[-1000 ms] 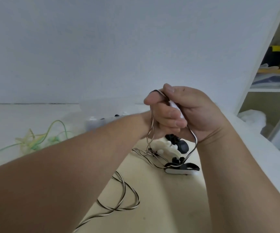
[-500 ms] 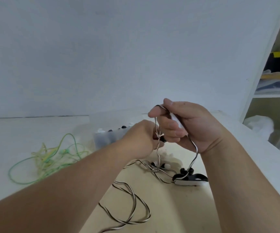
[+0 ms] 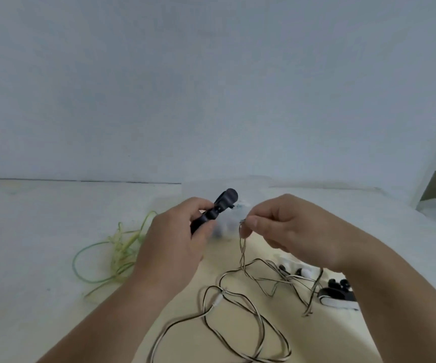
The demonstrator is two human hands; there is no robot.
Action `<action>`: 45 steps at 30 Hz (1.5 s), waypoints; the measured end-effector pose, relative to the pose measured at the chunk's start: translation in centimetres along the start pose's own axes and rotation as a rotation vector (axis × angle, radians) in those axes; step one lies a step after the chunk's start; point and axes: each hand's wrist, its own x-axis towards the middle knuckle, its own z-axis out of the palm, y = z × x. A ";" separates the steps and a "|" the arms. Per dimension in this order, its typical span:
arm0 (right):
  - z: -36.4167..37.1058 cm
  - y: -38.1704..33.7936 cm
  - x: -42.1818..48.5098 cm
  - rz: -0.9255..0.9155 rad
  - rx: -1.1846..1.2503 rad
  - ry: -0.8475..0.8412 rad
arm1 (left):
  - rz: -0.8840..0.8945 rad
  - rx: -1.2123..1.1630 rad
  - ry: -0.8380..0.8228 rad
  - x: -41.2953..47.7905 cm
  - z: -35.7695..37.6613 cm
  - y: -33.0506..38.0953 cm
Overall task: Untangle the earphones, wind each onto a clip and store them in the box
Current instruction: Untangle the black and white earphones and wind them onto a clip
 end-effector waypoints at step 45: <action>2.1 -0.6 1.0 -0.057 0.319 0.062 | 0.163 -0.263 -0.096 -0.8 1.0 0.3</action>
